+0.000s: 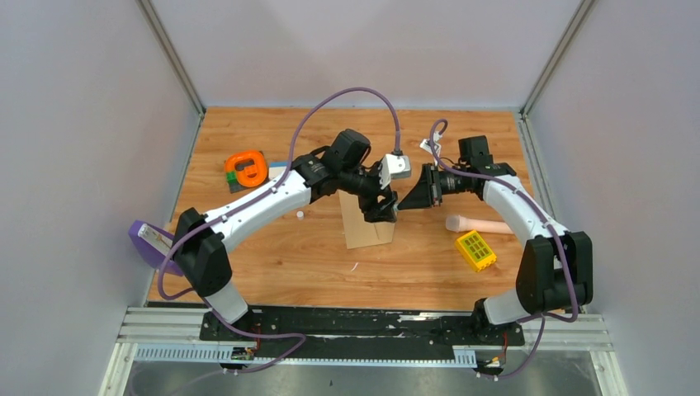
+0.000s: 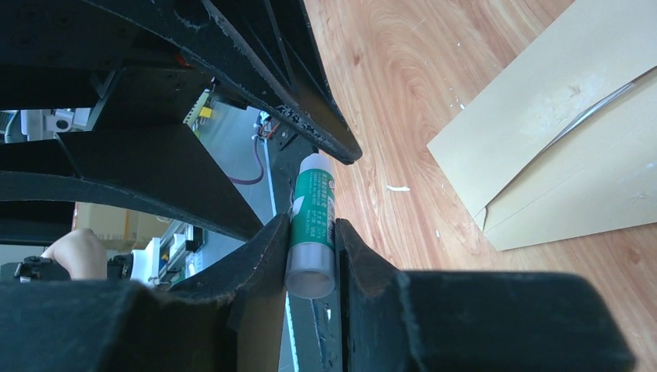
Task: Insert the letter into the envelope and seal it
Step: Unscrew the solid glue.
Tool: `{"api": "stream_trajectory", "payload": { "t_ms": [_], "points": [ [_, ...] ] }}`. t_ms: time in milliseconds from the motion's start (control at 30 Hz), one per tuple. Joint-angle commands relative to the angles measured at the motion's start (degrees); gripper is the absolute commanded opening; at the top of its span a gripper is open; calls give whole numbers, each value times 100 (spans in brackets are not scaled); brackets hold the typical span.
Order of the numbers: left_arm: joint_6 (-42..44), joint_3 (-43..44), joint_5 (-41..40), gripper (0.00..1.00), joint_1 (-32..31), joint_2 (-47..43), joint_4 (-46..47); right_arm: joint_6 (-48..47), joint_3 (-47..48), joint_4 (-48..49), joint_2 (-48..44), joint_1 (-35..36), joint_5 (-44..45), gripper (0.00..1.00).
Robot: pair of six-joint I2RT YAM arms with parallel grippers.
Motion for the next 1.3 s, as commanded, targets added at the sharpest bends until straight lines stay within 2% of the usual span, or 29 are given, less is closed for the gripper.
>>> {"api": "stream_trajectory", "payload": {
  "t_ms": [0, 333, 567, 733, 867, 1067, 1133, 1267],
  "points": [
    [-76, -8, -99, 78, -8, -117, 228, -384, 271, -208, -89, 36, -250, 0],
    [-76, -234, -24, 73, -15, 12, 361, -512, 335, -358, -235, 132, -513, 0],
    [-160, -143, 64, 55, -17, 106, 370, -531, 325, -363, -185, 146, -435, 0],
    [-152, -108, 90, 51, -37, 140, 326, -514, 350, -357, -180, 189, -380, 0],
    [-108, -81, 86, 40, -99, 165, 270, -505, 365, -349, -207, 204, -336, 1],
    [-68, -76, 40, 16, -153, 185, 244, -487, 391, -349, -233, 200, -252, 19],
    [-70, -72, 1, 8, -155, 177, 253, -460, 413, -342, -225, 206, -222, 28],
    [-43, -111, -14, 1, -151, 131, 232, -159, 544, -361, -180, 51, -135, 47]
  ]
}}
